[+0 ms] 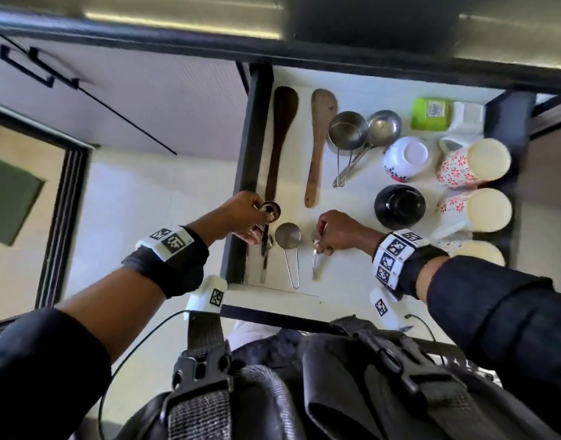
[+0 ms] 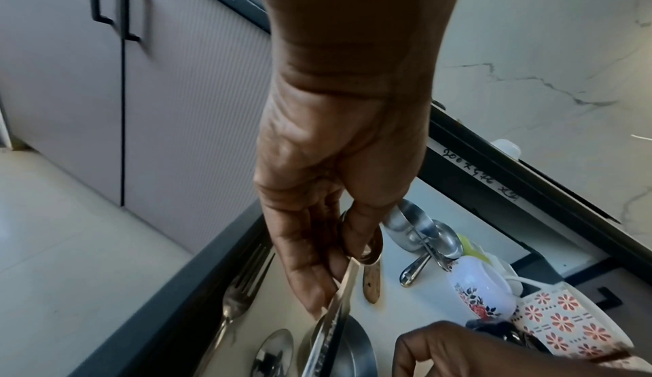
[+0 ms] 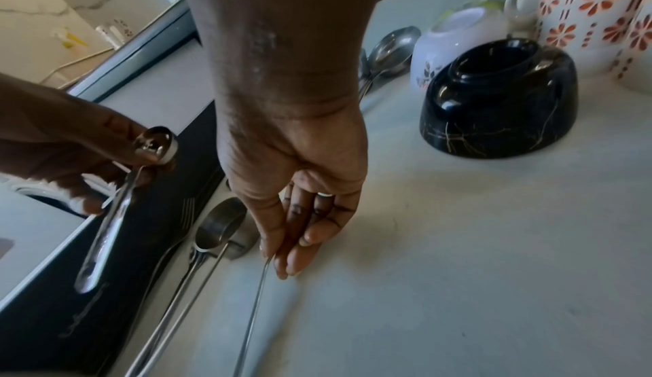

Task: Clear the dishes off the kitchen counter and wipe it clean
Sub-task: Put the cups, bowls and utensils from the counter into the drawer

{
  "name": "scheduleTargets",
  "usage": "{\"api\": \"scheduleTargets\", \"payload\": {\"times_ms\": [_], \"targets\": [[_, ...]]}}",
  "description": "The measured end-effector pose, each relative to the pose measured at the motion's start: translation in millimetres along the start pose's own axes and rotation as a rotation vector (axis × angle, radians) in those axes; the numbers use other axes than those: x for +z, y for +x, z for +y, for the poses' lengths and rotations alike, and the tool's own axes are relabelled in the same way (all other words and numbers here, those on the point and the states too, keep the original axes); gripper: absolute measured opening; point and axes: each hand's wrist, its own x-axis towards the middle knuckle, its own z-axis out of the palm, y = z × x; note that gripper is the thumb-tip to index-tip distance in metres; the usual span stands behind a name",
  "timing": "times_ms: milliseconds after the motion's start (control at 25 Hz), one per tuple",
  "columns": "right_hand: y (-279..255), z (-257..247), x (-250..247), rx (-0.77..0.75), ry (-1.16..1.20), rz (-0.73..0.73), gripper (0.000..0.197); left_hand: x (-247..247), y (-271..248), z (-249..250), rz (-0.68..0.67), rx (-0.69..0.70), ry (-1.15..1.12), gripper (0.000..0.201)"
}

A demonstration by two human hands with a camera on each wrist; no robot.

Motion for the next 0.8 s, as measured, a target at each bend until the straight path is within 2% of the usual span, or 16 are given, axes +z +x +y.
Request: {"api": "scheduleTargets", "payload": {"times_ms": [320, 440, 520, 600, 720, 800], "targets": [[-0.9, 10.1, 21.5, -0.06, -0.035, -0.01, 0.024, 9.2, -0.7, -5.3, 0.029, -0.033, -0.038, 0.017], [-5.9, 9.9, 19.4, -0.089, -0.176, 0.045, 0.026, 8.9, -2.6, -1.5, 0.001, -0.029, -0.059, 0.015], [-7.5, 10.0, 16.4, -0.092, -0.255, 0.099, 0.026, 8.7, -3.0, 2.0, -0.017, -0.009, -0.081, 0.017], [-6.3, 11.7, 15.3, -0.096, -0.227, 0.093, 0.019, 9.9, -2.5, 6.3, -0.034, 0.014, -0.101, 0.021], [-3.3, 15.1, 17.7, -0.131, -0.338, 0.122, 0.007, 13.9, -0.8, 10.5, -0.063, 0.023, -0.111, 0.025], [-4.5, 13.6, 18.6, -0.167, -0.394, 0.132, 0.008, 16.7, 0.5, 11.8, -0.066, 0.016, -0.11, 0.029]]}}
